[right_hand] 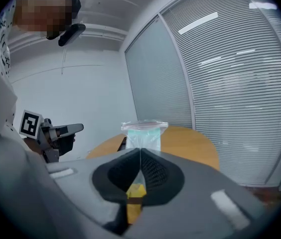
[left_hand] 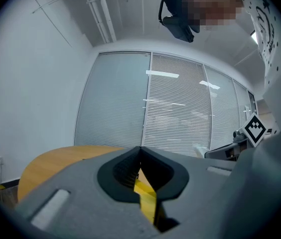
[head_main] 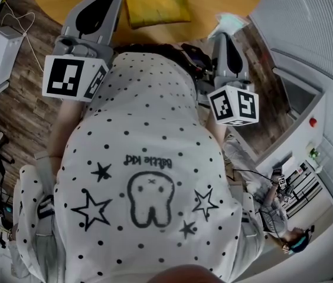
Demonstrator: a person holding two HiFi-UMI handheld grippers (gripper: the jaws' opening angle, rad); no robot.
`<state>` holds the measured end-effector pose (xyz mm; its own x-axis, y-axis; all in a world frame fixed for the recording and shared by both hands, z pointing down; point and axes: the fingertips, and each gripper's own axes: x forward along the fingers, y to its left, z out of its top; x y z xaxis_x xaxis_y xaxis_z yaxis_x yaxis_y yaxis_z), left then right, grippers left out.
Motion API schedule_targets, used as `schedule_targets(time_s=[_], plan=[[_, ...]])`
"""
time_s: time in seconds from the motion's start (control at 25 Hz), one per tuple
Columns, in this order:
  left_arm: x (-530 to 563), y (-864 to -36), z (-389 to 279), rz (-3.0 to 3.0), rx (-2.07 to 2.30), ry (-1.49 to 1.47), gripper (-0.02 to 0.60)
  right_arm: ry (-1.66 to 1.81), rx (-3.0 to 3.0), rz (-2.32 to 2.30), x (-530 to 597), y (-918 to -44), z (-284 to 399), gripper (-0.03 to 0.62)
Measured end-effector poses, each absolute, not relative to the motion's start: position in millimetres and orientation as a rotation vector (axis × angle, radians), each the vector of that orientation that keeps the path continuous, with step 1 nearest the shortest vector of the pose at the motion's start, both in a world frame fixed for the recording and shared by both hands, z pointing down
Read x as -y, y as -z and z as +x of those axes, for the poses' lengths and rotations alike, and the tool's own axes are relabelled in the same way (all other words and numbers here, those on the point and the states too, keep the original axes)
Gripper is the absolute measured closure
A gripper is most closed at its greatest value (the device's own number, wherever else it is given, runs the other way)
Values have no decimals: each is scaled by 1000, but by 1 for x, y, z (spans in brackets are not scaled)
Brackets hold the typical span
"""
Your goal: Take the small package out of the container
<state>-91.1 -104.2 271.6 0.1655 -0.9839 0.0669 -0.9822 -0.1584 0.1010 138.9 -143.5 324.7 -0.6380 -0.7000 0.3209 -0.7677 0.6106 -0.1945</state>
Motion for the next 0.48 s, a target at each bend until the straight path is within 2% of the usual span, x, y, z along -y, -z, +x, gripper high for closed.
schedule_targets(time_s=[0.48], plan=[[103, -272, -90, 2312, 1955, 23, 574, -473, 2621, 1215, 143, -324, 141, 589]])
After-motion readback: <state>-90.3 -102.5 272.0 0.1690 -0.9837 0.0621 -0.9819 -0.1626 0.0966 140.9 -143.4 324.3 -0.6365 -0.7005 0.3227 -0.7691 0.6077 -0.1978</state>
